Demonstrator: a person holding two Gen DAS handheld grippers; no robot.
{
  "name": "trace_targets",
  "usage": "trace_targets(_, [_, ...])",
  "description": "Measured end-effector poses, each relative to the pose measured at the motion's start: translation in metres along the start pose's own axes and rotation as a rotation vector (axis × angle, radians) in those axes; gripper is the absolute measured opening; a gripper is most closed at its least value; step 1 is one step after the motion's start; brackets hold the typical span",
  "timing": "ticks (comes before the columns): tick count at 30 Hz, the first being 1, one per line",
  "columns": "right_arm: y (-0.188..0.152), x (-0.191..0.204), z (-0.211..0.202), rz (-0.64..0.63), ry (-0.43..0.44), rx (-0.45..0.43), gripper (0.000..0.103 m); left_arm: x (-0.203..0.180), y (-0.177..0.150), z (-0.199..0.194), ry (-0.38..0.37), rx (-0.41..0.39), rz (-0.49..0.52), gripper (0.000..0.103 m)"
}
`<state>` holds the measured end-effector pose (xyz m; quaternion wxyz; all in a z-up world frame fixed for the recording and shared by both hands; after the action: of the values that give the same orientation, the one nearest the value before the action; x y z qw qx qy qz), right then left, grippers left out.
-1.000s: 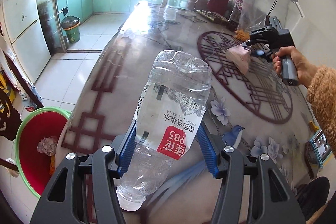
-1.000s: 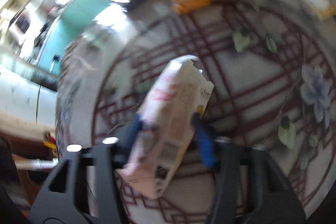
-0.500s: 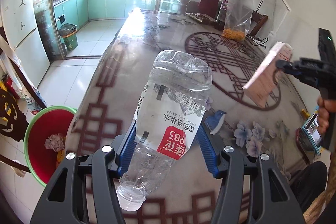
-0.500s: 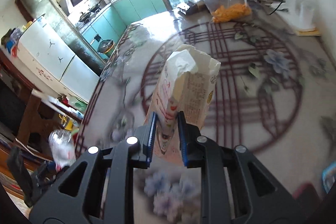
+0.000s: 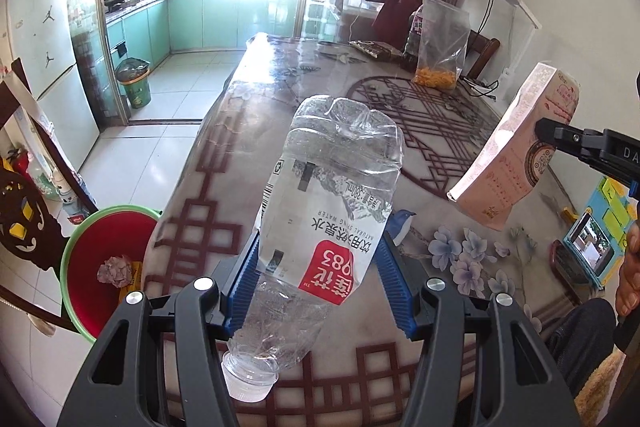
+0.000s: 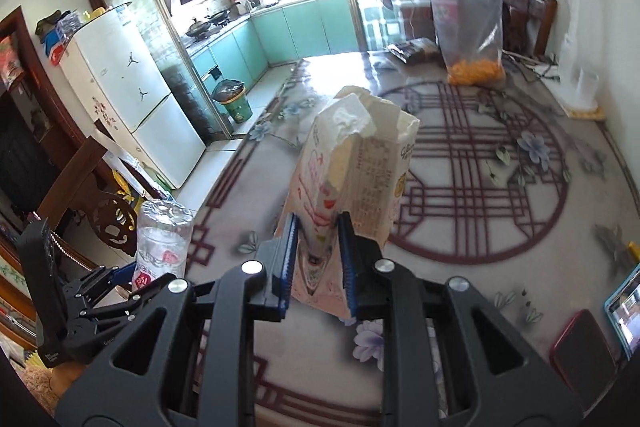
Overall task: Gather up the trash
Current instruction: 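Carry the water bottle and milk carton over the red bucket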
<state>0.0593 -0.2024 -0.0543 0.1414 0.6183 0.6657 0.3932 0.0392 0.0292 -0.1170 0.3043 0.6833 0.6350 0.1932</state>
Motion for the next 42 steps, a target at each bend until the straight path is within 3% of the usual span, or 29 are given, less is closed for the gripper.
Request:
trace_targets(7, [0.004, 0.020, -0.004, -0.053, -0.021, -0.015, 0.021, 0.017, -0.002, -0.004, 0.013, -0.005, -0.024, 0.054])
trace_targets(14, [0.006, 0.046, 0.008, -0.099, 0.008, 0.006, 0.021, 0.064, 0.007, -0.012, 0.077, -0.026, -0.093, 0.054])
trace_targets(23, [-0.006, 0.120, 0.046, -0.194, 0.101, 0.082, 0.021, 0.135, 0.007, -0.025, 0.178, -0.040, -0.160, 0.054])
trace_targets(28, [-0.017, 0.166, 0.066, -0.250, 0.159, 0.128, 0.021, 0.168, -0.003, -0.026, 0.190, -0.028, -0.217, 0.054])
trace_targets(36, [-0.029, 0.213, 0.081, -0.305, 0.209, 0.177, 0.021, 0.184, -0.017, -0.017, 0.175, -0.005, -0.255, 0.054])
trace_targets(42, [-0.030, 0.218, 0.086, -0.309, 0.206, 0.190, 0.021, 0.178, -0.017, -0.015, 0.161, 0.001, -0.245, 0.054])
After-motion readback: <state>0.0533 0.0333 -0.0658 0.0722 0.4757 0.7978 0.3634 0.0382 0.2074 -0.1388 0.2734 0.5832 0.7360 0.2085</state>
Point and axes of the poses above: each gripper's, at about its wrist camera, not at the fingertips, and z roughly the way its jaws point, x to its left, y to its top, the point moved 6 cm from there along z, roughly the way its jaws point, and after that the axes turned 3 degrees about y, right-handed, at the moved point
